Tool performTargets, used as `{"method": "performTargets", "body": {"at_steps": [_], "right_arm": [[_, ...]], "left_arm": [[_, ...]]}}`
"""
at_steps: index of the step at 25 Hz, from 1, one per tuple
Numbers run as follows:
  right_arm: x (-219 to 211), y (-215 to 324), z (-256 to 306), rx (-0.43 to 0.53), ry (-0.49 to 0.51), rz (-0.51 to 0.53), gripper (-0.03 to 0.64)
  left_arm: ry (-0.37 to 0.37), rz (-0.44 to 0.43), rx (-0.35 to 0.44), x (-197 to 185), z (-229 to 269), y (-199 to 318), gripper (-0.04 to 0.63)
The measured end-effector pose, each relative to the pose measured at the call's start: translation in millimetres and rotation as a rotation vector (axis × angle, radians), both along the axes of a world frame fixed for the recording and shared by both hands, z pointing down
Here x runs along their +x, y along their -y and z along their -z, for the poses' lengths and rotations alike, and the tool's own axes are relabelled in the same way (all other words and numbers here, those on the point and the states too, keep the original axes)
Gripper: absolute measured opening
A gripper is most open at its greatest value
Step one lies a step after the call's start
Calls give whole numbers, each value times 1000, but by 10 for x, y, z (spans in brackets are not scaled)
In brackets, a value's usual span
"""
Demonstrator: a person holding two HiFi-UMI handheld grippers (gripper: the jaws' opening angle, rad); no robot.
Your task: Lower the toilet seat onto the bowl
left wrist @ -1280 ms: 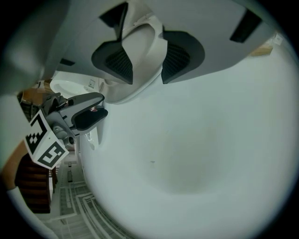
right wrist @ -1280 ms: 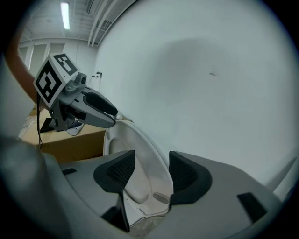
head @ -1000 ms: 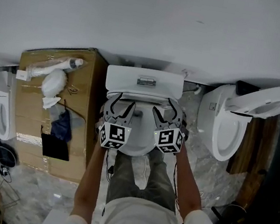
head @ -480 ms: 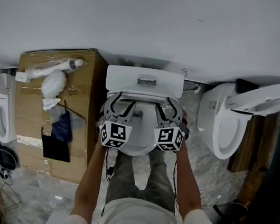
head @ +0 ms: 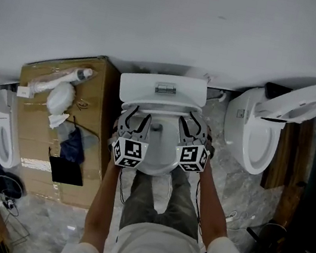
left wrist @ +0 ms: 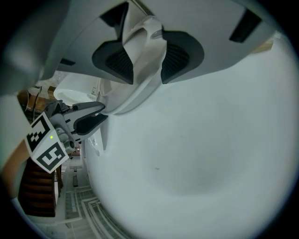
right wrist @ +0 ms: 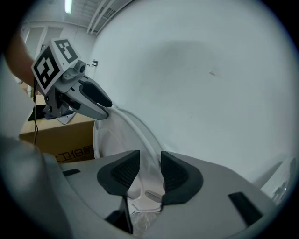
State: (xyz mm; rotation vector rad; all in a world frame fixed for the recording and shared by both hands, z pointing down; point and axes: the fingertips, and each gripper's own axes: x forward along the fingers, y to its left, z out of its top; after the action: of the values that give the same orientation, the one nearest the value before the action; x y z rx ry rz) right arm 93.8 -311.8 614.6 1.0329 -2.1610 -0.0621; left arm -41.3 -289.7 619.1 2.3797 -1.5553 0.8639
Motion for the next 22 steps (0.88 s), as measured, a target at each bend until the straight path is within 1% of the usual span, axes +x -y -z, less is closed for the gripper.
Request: {"method": "performTargets", "body": {"at_steps": [4, 8, 17, 22], "right_arm": [[7, -79, 0, 2, 9, -23, 141], [26, -152, -4, 9, 15, -47, 141], [63, -313, 2, 19, 23, -107, 137], [82, -415, -3, 26, 34, -127, 138]], "left_arm": [[-3, -27, -5, 7, -25, -66, 172], [-8, -52, -4, 28, -32, -132, 158], [-15, -106, -5, 66, -32, -305, 149], [-19, -118, -8, 84, -40, -409, 149]]}}
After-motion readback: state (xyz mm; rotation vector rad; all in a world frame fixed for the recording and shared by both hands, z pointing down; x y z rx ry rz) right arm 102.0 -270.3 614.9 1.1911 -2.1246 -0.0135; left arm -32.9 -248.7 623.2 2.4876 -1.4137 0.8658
